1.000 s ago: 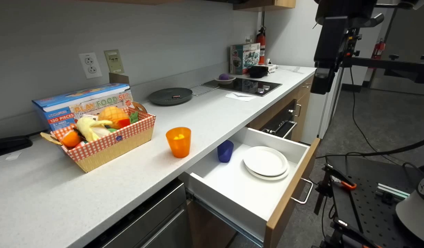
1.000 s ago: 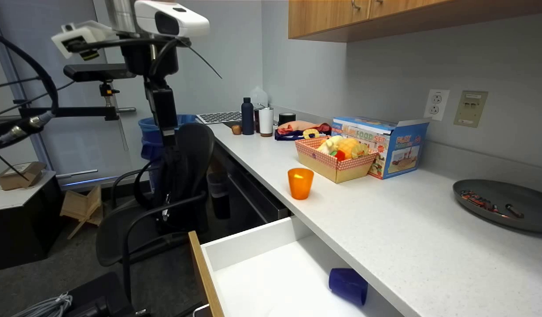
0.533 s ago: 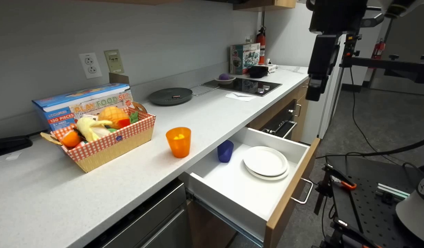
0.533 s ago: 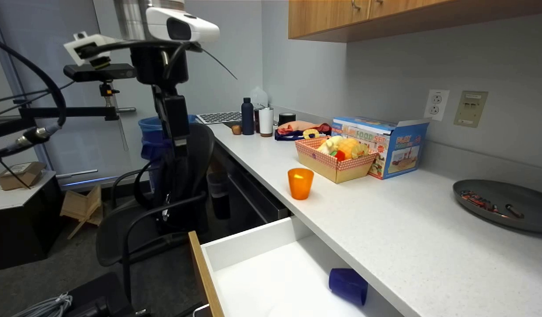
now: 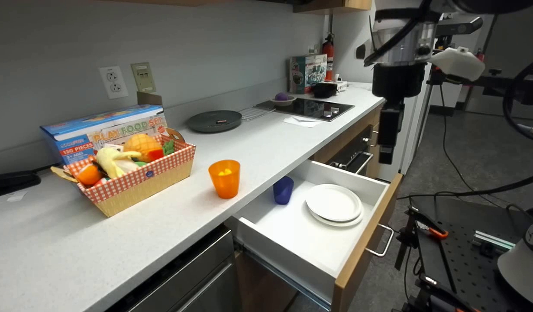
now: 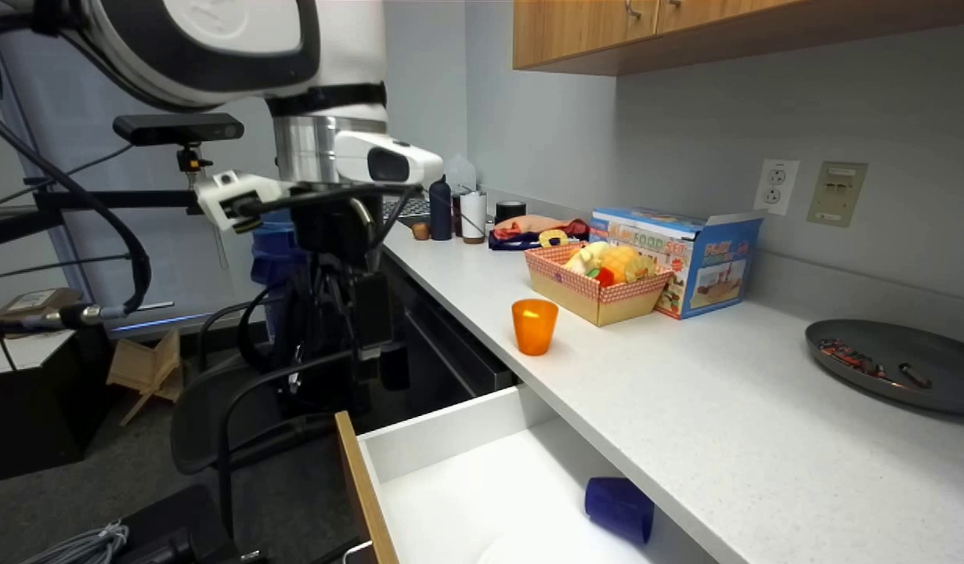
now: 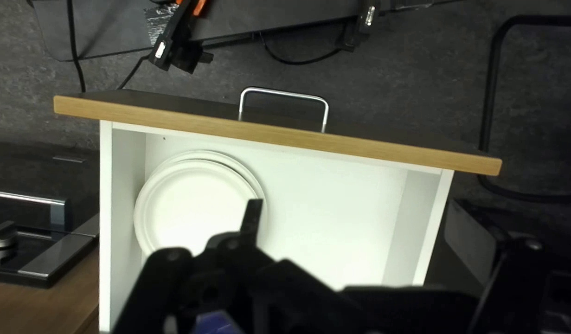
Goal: Close the top drawer of the bottom cabinet.
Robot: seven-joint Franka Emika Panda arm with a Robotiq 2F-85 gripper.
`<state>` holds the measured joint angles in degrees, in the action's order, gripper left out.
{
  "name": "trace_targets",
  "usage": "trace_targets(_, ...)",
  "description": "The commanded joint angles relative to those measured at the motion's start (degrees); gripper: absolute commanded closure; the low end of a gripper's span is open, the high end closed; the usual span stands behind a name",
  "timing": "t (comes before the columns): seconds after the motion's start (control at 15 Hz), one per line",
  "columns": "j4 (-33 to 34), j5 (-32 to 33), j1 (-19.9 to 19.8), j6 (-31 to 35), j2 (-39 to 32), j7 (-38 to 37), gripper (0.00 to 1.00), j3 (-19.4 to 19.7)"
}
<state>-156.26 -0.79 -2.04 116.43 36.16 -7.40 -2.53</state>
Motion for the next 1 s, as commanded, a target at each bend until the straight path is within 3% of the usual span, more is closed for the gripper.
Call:
trace_targets(0.0,-1.23,1.76,-0.36,3.89,-5.76,3.44,0.00,1.77)
trace_targets(0.4,-1.03,2.09,-0.44,6.76,-14.01,3.27,0.00,1.99)
trace_targets(0.47,-1.69,0.89,0.19,5.67,-11.71,3.04,0.00,1.94)
trace_targets(0.93,-1.46,0.47,0.58,6.64,-14.72,4.11,0.00,2.19)
